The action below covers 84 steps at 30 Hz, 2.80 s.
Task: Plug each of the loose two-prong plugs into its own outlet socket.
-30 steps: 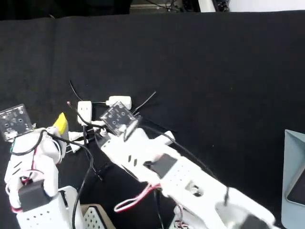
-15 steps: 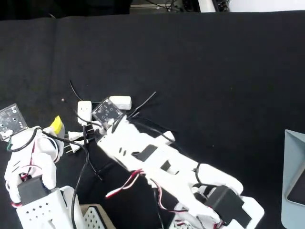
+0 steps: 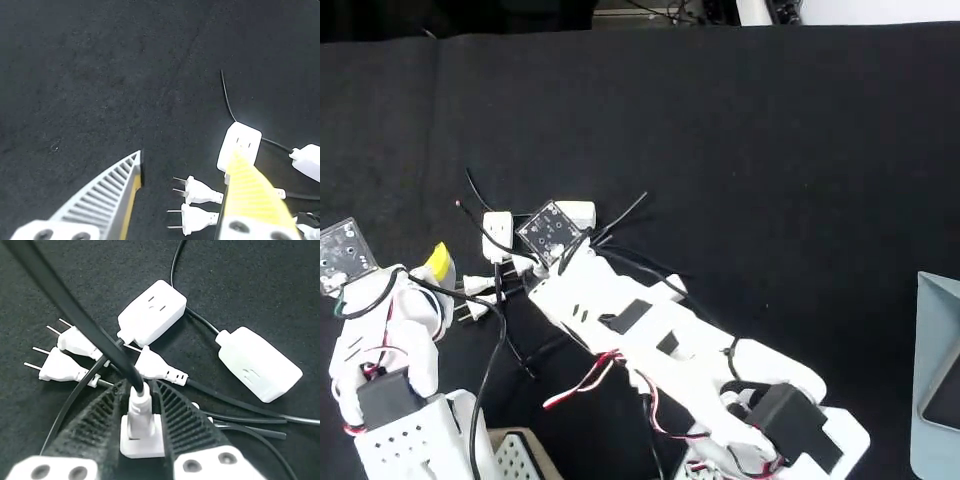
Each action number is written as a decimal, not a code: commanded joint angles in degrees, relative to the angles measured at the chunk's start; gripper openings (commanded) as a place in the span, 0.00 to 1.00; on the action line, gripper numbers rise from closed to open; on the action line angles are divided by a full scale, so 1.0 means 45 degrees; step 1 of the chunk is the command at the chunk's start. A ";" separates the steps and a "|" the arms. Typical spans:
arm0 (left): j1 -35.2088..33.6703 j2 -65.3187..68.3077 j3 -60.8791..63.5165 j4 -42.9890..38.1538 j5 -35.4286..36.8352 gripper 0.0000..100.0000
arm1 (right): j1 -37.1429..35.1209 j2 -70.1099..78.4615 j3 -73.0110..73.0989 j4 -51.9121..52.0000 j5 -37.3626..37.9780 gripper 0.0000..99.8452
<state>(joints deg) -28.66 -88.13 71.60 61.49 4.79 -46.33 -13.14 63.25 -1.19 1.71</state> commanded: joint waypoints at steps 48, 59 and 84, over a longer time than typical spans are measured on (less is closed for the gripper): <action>0.4816 -0.0020 0.0635 -0.2032 -0.0664 0.27 | -0.0410 -0.0010 0.0694 0.0664 0.0059 0.01; 0.6222 -0.0098 0.0635 0.0117 -0.2442 0.27 | -0.0371 -0.0010 0.0694 0.0723 0.0098 0.02; 0.5714 -0.0117 0.1143 0.0391 -0.2872 0.27 | -0.0332 -0.0322 -0.0049 0.2051 0.0039 0.09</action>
<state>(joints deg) -1.41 -88.13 77.14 62.90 -7.87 -47.91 -12.79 63.96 6.90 1.63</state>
